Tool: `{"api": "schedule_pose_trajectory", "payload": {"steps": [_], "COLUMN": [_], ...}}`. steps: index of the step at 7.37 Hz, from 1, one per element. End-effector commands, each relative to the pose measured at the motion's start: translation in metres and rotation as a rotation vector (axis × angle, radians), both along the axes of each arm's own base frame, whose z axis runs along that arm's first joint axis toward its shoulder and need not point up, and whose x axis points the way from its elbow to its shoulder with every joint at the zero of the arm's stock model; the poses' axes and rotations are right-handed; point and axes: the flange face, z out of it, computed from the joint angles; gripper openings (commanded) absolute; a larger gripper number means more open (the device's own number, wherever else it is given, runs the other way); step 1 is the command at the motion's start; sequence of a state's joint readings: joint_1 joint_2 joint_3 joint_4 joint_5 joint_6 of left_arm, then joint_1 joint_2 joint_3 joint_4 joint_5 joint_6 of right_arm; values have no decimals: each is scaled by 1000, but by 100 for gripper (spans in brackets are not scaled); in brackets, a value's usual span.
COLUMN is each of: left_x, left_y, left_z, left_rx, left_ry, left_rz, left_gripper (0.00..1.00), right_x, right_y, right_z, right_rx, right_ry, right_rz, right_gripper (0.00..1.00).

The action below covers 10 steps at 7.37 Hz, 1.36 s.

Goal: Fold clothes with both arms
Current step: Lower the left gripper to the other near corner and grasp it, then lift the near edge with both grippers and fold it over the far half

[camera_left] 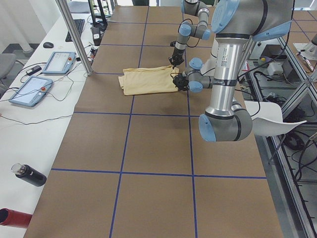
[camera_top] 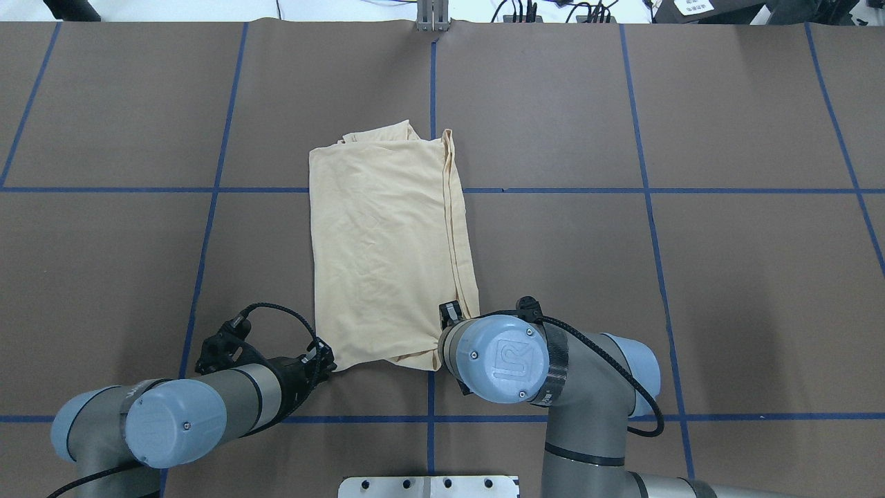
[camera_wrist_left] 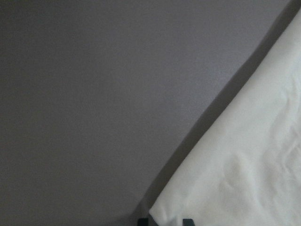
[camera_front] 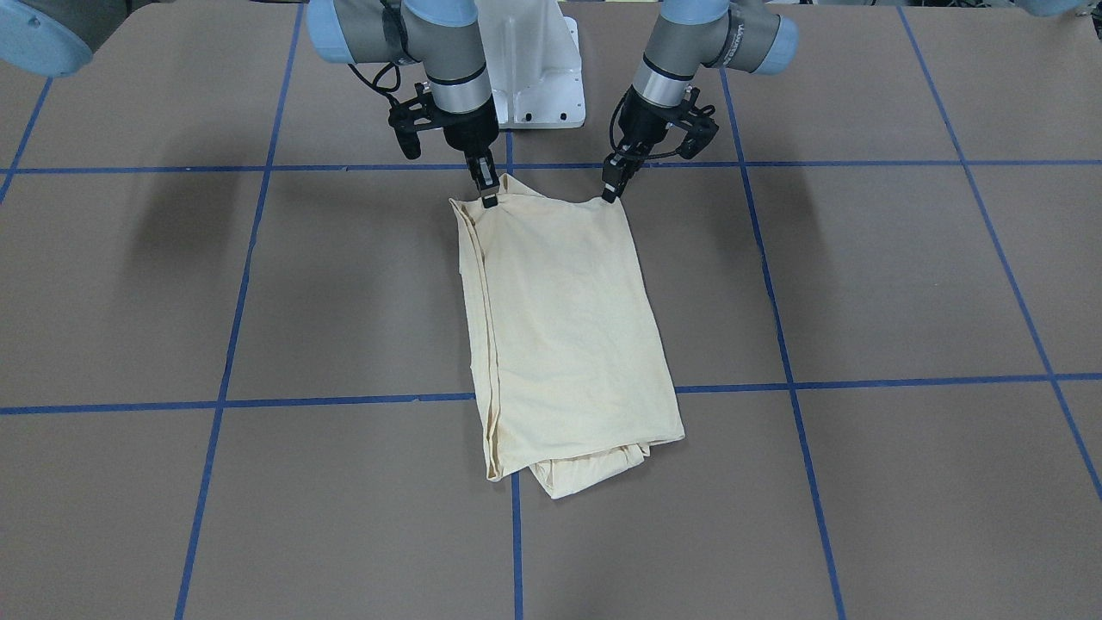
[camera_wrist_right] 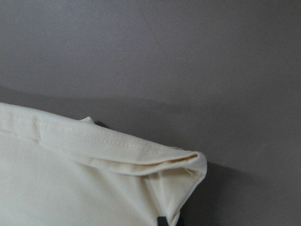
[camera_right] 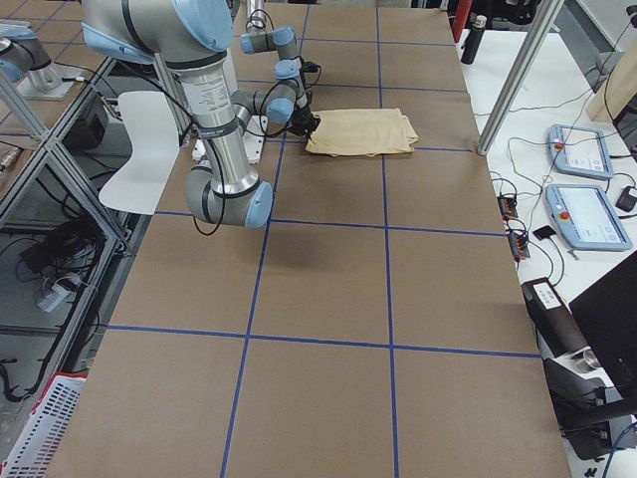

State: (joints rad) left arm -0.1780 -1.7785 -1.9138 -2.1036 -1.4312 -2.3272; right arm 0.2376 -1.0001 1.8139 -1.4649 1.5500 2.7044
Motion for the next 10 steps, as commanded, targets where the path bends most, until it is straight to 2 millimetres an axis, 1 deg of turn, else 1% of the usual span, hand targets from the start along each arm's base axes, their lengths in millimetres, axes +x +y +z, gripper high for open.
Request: {"api": "schedule_pose_trajectory", "payload": {"steps": [1,2,3,4,5,6,7,8,9,10], "left_x": [-7,-16,-18,-26,-34,-56,-73,-72,-83,-102], "left_y": [0,5,11,24,42,55,56,51,21,-16], "left_z": [-12,-26,-32,-51,-69,-99,-119,-123,-123,-128], "left_rx": [-13,-12,-30,-34,-53,-85,-84,-79,-33,55], "left_ry": [31,62,61,88,95,139,176,181,166,147], "left_rz": [-11,-6,-4,15,39,43,45,38,-5,-16], "left_gripper": [0,0,0,0,0,0,0,0,0,0], "right_x": [0,1,1,8,38,77,94,92,94,95], "right_y": [1,0,0,1,15,37,45,38,-4,-42], "right_z": [0,0,-2,-5,-22,-41,-59,-69,-80,-91], "right_rx": [1,1,1,0,-2,-12,-21,-13,5,16], "right_ry": [-1,-1,-4,4,4,13,32,23,28,38], "right_rz": [-1,1,1,2,-9,-24,-34,-21,22,20], "right_gripper": [0,0,0,0,0,0,0,0,0,0]}}
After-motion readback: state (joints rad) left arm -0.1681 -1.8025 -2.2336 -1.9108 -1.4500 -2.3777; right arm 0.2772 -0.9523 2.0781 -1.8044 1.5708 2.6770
